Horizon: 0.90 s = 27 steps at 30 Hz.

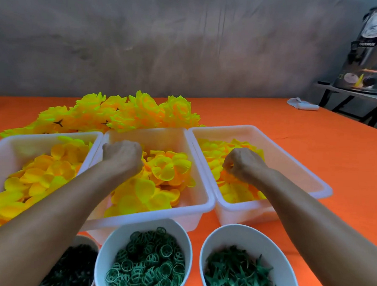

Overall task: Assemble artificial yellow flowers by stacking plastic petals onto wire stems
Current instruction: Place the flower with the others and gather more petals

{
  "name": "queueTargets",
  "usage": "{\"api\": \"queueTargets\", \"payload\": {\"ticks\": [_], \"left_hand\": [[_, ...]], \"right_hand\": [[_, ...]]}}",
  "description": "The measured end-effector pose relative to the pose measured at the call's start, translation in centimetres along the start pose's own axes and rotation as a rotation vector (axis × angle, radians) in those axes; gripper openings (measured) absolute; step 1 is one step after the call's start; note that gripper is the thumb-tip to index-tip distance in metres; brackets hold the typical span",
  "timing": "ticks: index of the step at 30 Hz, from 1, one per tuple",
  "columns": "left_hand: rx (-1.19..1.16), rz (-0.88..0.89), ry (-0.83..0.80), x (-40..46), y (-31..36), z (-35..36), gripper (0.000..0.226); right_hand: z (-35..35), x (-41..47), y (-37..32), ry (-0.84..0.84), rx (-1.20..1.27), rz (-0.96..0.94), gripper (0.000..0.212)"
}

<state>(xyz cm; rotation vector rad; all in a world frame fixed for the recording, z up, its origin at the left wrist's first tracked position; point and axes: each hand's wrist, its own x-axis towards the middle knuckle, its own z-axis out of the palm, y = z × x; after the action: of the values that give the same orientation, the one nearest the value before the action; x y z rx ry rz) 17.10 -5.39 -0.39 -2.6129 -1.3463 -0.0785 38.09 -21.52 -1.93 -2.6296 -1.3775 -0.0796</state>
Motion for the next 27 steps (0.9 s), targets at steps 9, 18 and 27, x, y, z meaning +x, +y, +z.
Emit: {"api": "queueTargets", "payload": {"ticks": [9, 18, 27], "left_hand": [[-0.076, -0.038, 0.098, 0.6, -0.6, -0.7, 0.047], [-0.501, 0.141, 0.403, 0.3, 4.6, -2.4, 0.038], [-0.753, 0.338, 0.529, 0.8, 8.5, 0.7, 0.037]], "right_hand": [[-2.4, 1.1, 1.8, 0.308, 0.312, 0.154, 0.022], [-2.5, 0.6, 1.1, 0.370, 1.142, 0.218, 0.005], [-0.3, 0.5, -1.6, 0.325, 1.419, 0.213, 0.013]]}}
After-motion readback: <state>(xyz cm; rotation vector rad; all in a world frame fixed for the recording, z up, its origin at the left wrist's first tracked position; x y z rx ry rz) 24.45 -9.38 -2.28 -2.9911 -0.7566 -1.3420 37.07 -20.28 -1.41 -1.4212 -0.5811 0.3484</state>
